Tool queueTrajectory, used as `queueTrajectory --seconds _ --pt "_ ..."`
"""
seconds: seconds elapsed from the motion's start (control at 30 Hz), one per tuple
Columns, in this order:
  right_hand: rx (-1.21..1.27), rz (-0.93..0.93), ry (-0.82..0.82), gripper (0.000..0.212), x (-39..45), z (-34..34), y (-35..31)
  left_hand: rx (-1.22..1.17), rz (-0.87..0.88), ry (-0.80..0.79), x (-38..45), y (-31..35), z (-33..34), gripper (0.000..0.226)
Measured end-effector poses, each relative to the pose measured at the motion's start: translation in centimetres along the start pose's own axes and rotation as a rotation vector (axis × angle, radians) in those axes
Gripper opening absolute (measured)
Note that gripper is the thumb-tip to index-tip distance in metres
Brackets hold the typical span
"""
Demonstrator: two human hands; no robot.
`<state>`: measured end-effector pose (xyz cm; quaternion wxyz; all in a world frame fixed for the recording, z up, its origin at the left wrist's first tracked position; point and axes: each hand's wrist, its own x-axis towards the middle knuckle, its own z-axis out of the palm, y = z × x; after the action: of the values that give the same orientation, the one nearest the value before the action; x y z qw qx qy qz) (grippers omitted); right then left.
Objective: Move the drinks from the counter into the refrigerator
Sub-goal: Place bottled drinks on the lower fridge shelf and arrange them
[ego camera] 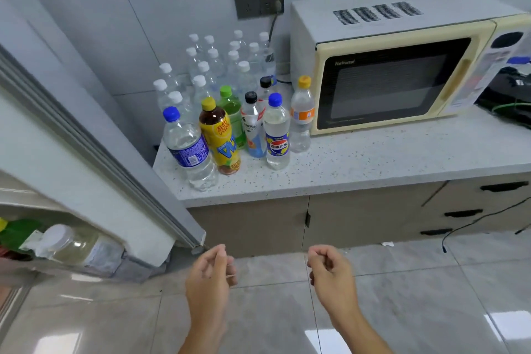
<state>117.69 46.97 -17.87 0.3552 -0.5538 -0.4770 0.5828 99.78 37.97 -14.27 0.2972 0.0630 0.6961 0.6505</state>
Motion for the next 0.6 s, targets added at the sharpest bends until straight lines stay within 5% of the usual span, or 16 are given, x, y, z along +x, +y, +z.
queueTrajectory --seconds 0.43,0.6 --pt "-0.033 -0.129 -0.070 0.011 11.2 -1.0 -6.7 0.053 0.117 -0.091 3.5 3.7 9.8 0.024" --pt "-0.154 -0.316 -0.200 0.008 12.6 2.7 -12.0 0.043 0.171 0.110 7.6 7.1 11.4 0.037"
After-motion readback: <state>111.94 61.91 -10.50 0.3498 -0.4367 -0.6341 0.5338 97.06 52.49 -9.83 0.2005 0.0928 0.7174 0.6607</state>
